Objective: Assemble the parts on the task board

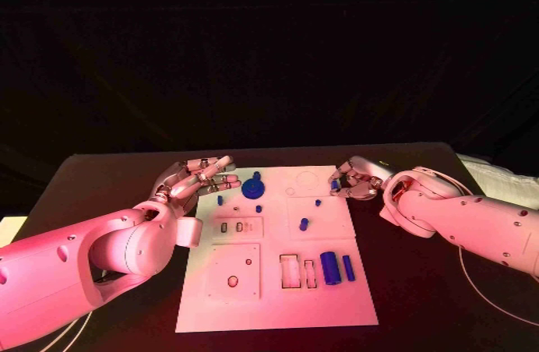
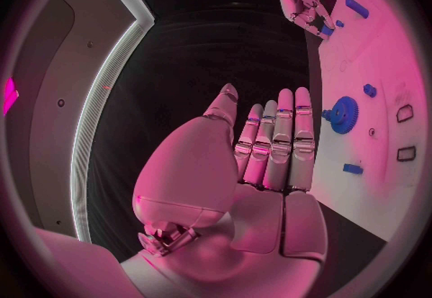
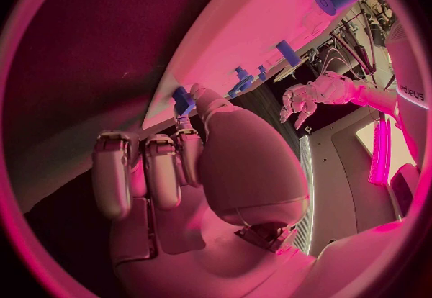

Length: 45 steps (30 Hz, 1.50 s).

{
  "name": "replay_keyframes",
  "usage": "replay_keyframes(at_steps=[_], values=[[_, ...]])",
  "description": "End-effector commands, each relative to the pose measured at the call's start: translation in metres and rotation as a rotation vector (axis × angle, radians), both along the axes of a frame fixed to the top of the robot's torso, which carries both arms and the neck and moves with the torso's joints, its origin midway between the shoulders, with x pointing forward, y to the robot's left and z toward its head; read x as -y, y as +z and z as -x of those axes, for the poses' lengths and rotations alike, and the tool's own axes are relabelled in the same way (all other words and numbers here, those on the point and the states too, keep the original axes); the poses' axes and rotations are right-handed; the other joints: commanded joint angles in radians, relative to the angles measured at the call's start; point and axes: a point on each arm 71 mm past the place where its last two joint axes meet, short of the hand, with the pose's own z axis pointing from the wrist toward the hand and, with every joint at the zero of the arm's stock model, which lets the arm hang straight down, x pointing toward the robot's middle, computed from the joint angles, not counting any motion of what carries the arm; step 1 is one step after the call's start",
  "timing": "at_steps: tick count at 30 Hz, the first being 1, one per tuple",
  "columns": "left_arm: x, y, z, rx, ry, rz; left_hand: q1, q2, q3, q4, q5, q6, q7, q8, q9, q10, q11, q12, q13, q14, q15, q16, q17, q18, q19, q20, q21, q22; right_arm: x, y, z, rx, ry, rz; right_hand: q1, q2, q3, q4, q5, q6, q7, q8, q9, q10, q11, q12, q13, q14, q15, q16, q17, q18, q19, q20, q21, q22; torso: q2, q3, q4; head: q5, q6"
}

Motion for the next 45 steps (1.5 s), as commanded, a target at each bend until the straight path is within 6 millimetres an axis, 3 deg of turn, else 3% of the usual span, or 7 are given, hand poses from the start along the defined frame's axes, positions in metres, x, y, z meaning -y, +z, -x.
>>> replay_keyframes(at_steps=[1,12,28,32,39,45], values=[[0.0022,0.0011,0.0006,0.005,-0.017,0.012,0.003,0.004,0.0,-0.004,-0.003,-0.002,0.0,-0.003,0.0,-0.003,-0.003,-0.002,-0.001,-0.002,0.002,-0.005,0.001,0.004,-0.001,0.006,-0.005,-0.001,0.0001,-0.0035,0.0003,-0.021,0.005,0.011,0.0,0.012,0.008,-0.002,-0.007,0.011,-0.003,0.004,0.002,0.015,-0.008,0.005,0.143,0.099,-0.009,0.006,0.231,-0.014,0.024,-0.002,0.003,0.083,0.0,0.0001,0.0002,-0.001,-0.002],[0.002,0.001,0.0007,0.003,-0.018,0.011,0.004,0.006,0.001,-0.006,-0.003,-0.003,0.0,-0.003,0.0,-0.004,-0.003,-0.002,-0.001,-0.002,0.002,-0.006,0.002,0.004,-0.001,0.006,-0.006,-0.001,0.0025,-0.0037,-0.0002,-0.018,-0.004,0.012,0.001,0.015,0.014,-0.006,-0.013,0.018,-0.006,0.004,0.001,0.015,-0.01,0.006,0.144,0.099,-0.01,0.006,0.232,-0.014,0.024,-0.003,0.003,0.084,-0.001,0.001,-0.0002,-0.001,-0.003],[0.0026,0.001,0.0009,0.002,-0.021,0.012,0.005,0.006,0.001,-0.008,-0.003,-0.003,0.0,-0.003,0.0,-0.004,-0.002,-0.002,-0.001,-0.002,0.002,-0.007,0.002,0.004,-0.001,0.006,-0.006,-0.001,0.0036,-0.0031,-0.0002,-0.01,-0.015,0.012,-0.026,-0.016,0.001,-0.01,-0.029,-0.016,0.004,-0.015,-0.007,0.008,-0.003,-0.007,0.137,0.099,-0.004,0.006,0.233,-0.014,0.024,0.0,0.003,0.083,0.0,0.0014,-0.0004,-0.002,-0.003],[0.0026,0.001,0.001,0.002,-0.021,0.012,0.005,0.006,0.001,-0.008,-0.003,-0.003,0.0,-0.003,0.0,-0.004,-0.002,-0.002,-0.001,-0.002,0.002,-0.007,0.002,0.004,-0.001,0.006,-0.006,-0.001,0.0029,-0.0029,0.0,-0.008,-0.01,0.011,-0.02,-0.003,0.011,-0.014,-0.028,0.004,-0.001,-0.005,-0.002,0.012,-0.006,-0.001,0.141,0.1,-0.005,0.007,0.234,-0.014,0.024,0.001,0.003,0.084,0.0,0.0012,-0.0003,-0.002,-0.003],[0.0026,0.001,0.001,0.002,-0.021,0.012,0.005,0.006,0.001,-0.008,-0.003,-0.003,0.0,-0.003,0.0,-0.004,-0.002,-0.002,-0.001,-0.002,0.002,-0.007,0.002,0.004,-0.001,0.006,-0.006,-0.001,0.002,0.0004,0.0,0.035,-0.004,-0.006,0.004,0.044,0.047,-0.036,-0.049,0.1,-0.037,0.041,0.017,0.026,-0.036,0.022,0.155,0.1,-0.027,0.007,0.236,-0.015,0.027,-0.014,0.006,0.09,-0.001,0.0011,0.0005,-0.003,-0.004],[0.0022,0.001,0.0008,0.003,-0.019,0.011,0.005,0.006,0.001,-0.009,-0.003,-0.004,0.0,-0.004,0.0,-0.005,-0.002,-0.002,-0.001,-0.002,0.002,-0.007,0.003,0.004,-0.001,0.006,-0.007,-0.001,0.0005,0.0041,0.0005,0.079,-0.006,-0.018,0.009,0.061,0.059,-0.053,-0.056,0.134,-0.058,0.062,0.029,0.035,-0.054,0.034,0.163,0.1,-0.044,0.008,0.237,-0.015,0.028,-0.031,0.006,0.091,-0.001,0.0012,0.0006,-0.003,-0.006]])
